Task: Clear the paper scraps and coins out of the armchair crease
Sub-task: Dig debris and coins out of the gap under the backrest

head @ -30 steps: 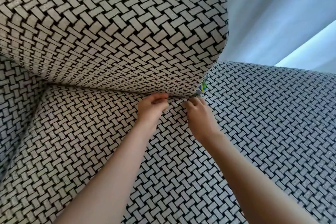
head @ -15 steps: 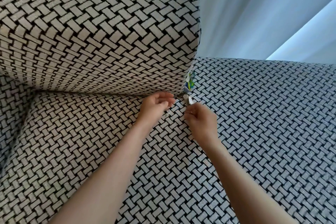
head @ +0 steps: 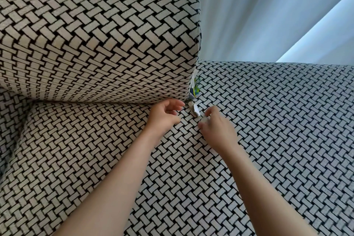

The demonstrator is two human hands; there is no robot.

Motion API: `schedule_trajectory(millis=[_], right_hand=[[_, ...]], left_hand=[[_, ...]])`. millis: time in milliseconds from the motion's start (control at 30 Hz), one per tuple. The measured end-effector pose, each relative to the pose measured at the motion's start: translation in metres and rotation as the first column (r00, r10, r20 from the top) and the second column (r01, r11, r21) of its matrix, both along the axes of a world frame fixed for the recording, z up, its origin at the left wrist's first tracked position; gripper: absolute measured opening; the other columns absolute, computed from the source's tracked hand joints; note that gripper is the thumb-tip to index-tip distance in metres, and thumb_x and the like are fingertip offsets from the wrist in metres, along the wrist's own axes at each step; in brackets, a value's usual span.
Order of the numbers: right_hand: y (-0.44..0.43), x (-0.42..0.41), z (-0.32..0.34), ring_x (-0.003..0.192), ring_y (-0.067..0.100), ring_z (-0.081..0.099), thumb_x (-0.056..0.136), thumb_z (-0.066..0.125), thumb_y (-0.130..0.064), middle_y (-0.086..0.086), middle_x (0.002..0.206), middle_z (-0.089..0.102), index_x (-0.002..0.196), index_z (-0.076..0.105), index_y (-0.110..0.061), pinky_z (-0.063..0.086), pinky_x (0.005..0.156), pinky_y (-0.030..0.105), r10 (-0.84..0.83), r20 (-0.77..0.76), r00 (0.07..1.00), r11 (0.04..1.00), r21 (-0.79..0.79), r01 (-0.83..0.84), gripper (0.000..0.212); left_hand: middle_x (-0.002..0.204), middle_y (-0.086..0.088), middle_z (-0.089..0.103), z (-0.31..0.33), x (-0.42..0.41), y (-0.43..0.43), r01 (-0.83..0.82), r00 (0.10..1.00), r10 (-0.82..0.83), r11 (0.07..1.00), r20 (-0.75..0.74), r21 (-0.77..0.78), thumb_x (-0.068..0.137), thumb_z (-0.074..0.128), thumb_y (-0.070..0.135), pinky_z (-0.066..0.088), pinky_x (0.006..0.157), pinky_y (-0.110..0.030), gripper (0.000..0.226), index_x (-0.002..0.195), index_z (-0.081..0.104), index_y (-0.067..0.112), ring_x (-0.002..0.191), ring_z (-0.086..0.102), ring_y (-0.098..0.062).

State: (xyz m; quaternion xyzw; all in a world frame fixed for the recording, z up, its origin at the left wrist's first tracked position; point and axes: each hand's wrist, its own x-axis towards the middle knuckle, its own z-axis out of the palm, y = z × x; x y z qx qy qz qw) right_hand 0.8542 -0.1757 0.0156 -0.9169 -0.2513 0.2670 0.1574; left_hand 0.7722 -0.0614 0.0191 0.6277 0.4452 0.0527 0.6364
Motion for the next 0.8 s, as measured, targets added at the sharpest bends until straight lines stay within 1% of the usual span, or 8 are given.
schedule_trajectory(millis=[133, 200, 300, 367, 433, 533, 700, 800], right_hand=[[0.004, 0.002, 0.001, 0.074, 0.017, 0.047, 0.096, 0.042, -0.027, -0.010, 0.069, 0.043, 0.098, 0.048, -0.012, 0.038, 0.062, 0.030, 0.078, 0.016, 0.997, 0.994, -0.071, -0.077, 0.017], [0.006, 0.004, 0.003, 0.068, 0.015, 0.047, 0.097, 0.040, -0.031, -0.006, 0.070, 0.047, 0.092, 0.052, -0.013, 0.039, 0.061, 0.029, -0.009, -0.184, 0.983, 0.997, 0.078, 0.024, 0.022], [0.015, 0.003, 0.017, 0.051, 0.007, 0.037, 0.094, 0.046, -0.023, -0.008, 0.063, 0.045, 0.080, 0.054, -0.018, 0.031, 0.048, 0.019, -0.065, -0.508, 0.859, 0.934, 0.273, 0.232, 0.017], [0.022, -0.001, 0.029, 0.051, 0.005, 0.040, 0.091, 0.049, -0.014, -0.011, 0.065, 0.048, 0.091, 0.060, -0.015, 0.033, 0.044, 0.012, 0.045, -0.465, 0.884, 0.947, 0.302, 0.111, 0.012], [0.031, -0.004, 0.037, 0.066, 0.009, 0.050, 0.086, 0.048, -0.008, -0.008, 0.076, 0.053, 0.096, 0.064, -0.011, 0.043, 0.056, 0.013, 0.213, -0.270, 0.939, 0.961, 0.230, -0.152, 0.020], [0.037, -0.006, 0.046, 0.083, 0.018, 0.061, 0.077, 0.050, -0.005, 0.004, 0.083, 0.066, 0.089, 0.069, -0.008, 0.053, 0.073, 0.028, 0.311, -0.127, 0.942, 0.949, 0.101, -0.299, 0.023], [0.038, 0.006, 0.041, 0.074, 0.026, 0.070, 0.075, 0.056, 0.000, 0.015, 0.078, 0.072, 0.083, 0.072, -0.007, 0.058, 0.074, 0.042, -0.084, -0.468, 0.880, 0.927, 0.288, 0.242, 0.019], [0.046, 0.013, 0.026, 0.067, 0.025, 0.068, 0.080, 0.054, -0.005, 0.008, 0.077, 0.069, 0.085, 0.071, -0.011, 0.058, 0.071, 0.041, -0.248, -0.322, 0.914, 0.861, 0.358, 0.360, 0.018]], left_hand=[[0.082, 0.009, 0.056, 0.000, 0.005, -0.004, 0.011, 1.000, -0.010, 0.999, -0.013, 0.049, 0.081, 0.052, -0.009, 0.046, 0.064, -0.008, 0.034, 0.079, 0.060, 0.024, 0.075, 0.052, -0.002], [0.078, 0.008, 0.058, 0.000, 0.008, -0.007, -0.059, 0.998, 0.059, 0.998, 0.007, -0.011, 0.085, 0.053, -0.002, 0.048, 0.069, -0.013, 0.027, 0.078, 0.060, 0.022, 0.073, 0.054, -0.003], [0.070, 0.003, 0.063, 0.001, 0.015, -0.013, -0.205, 0.971, 0.227, 0.953, 0.075, -0.225, 0.089, 0.050, 0.003, 0.053, 0.062, -0.015, 0.020, 0.078, 0.060, 0.016, 0.067, 0.059, -0.008], [0.072, 0.000, 0.067, 0.000, 0.017, -0.016, -0.246, 0.943, 0.321, 0.848, 0.087, -0.469, 0.095, 0.043, 0.014, 0.055, 0.059, -0.017, 0.020, 0.086, 0.061, 0.011, 0.068, 0.063, -0.011], [0.079, -0.005, 0.068, 0.000, 0.017, -0.019, -0.215, 0.935, 0.347, 0.719, 0.074, -0.661, 0.096, 0.036, 0.026, 0.053, 0.060, -0.021, 0.031, 0.092, 0.062, 0.009, 0.071, 0.066, -0.012], [0.062, -0.002, 0.062, -0.001, 0.018, -0.023, -0.246, 0.928, 0.369, 0.705, 0.048, -0.665, 0.092, 0.038, 0.021, 0.047, 0.046, -0.016, 0.029, 0.077, 0.060, 0.009, 0.053, 0.061, -0.007], [0.040, 0.002, 0.057, 0.008, 0.020, -0.019, -0.346, 0.871, 0.491, 0.611, -0.002, -0.712, 0.095, 0.037, 0.012, 0.045, 0.036, -0.012, 0.032, 0.068, 0.054, 0.006, 0.033, 0.053, -0.004], [0.049, -0.002, 0.059, 0.005, 0.015, -0.013, -0.433, 0.824, 0.560, 0.528, -0.084, -0.730, 0.093, 0.043, 0.014, 0.050, 0.042, -0.013, 0.031, 0.065, 0.054, 0.006, 0.043, 0.057, -0.007]])
